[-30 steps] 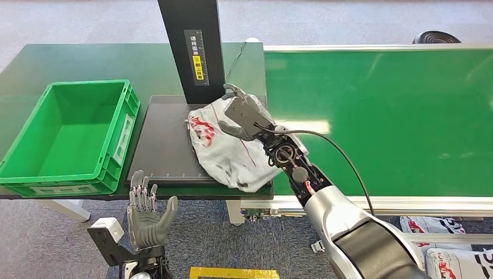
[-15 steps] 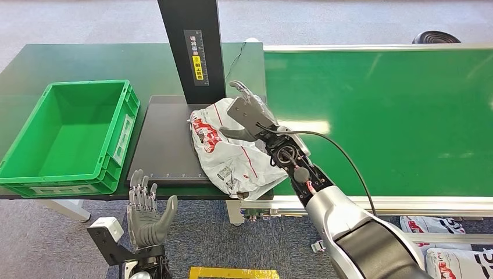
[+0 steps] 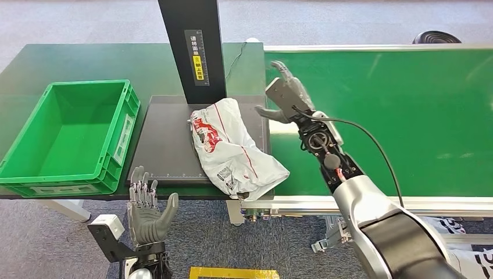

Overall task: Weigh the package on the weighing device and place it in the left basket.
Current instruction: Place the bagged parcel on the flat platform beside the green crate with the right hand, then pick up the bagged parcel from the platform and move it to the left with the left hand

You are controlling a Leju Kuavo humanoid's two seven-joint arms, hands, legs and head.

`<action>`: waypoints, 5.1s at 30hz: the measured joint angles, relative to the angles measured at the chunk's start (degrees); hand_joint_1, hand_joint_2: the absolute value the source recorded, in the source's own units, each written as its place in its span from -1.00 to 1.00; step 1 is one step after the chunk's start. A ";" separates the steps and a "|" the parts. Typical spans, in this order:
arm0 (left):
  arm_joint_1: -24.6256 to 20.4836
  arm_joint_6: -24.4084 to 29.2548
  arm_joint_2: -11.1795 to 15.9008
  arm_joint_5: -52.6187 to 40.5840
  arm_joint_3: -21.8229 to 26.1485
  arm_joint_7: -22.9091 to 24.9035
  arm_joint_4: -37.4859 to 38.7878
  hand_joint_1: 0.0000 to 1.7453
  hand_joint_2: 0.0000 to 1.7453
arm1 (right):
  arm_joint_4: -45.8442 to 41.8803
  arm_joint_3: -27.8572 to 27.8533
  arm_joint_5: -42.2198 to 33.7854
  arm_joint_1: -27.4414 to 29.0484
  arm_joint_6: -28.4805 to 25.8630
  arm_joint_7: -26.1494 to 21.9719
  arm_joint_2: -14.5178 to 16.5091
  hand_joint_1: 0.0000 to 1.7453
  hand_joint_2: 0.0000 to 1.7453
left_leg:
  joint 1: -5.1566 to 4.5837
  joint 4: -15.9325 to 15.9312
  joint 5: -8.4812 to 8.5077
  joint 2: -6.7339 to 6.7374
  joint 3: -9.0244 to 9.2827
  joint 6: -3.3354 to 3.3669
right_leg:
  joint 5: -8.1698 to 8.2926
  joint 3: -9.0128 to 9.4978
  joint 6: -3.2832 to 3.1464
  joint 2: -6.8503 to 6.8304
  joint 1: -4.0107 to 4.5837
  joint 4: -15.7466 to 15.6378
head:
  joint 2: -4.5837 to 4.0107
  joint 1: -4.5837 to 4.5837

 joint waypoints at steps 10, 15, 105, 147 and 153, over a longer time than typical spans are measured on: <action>0.16 0.84 0.70 -0.95 0.02 -0.73 -0.08 -1.00 1.00 | -4.35 -5.16 -3.51 7.35 -3.55 -4.83 -8.70 -1.00 1.00 | 0.00 0.00 -0.04 -0.01 -0.05 0.02 | 0.00 0.00 0.00 -0.04 0.00 -0.01 | 0.00 -0.01; 0.24 1.67 1.20 -1.89 0.03 -0.83 -0.26 -1.00 1.00 | -9.11 -7.57 -4.69 14.01 -3.63 -5.27 -10.26 -1.00 1.00 | 0.01 -0.01 -0.05 0.00 -0.05 0.03 | -0.01 -0.01 0.00 -0.05 0.01 -0.01 | 0.00 0.00; -58.72 -21.43 12.73 -58.50 -23.09 15.85 54.09 -1.00 1.00 | -50.99 -0.95 -21.36 57.25 0.03 -14.58 10.80 -1.00 1.00 | 0.01 -0.03 -0.02 0.06 0.08 -0.01 | -0.11 0.04 0.01 -0.02 0.02 0.02 | 0.00 0.01; -51.61 -13.16 11.37 -56.19 -20.84 18.99 59.43 0.98 1.00 | -51.07 -2.92 -19.17 57.99 2.28 -14.58 11.33 -1.00 1.00 | 0.01 -0.05 -0.03 0.05 0.20 0.00 | -0.11 0.21 0.00 -0.03 0.01 0.02 | 0.00 0.01; -51.61 -13.07 11.60 -56.62 -19.35 18.73 59.42 1.00 1.00 | -51.07 -3.50 -18.89 57.98 2.88 -14.58 11.78 -1.00 1.00 | 0.01 -0.05 -0.03 0.05 0.25 0.00 | -0.11 0.25 0.00 -0.03 0.01 0.02 | 0.00 0.01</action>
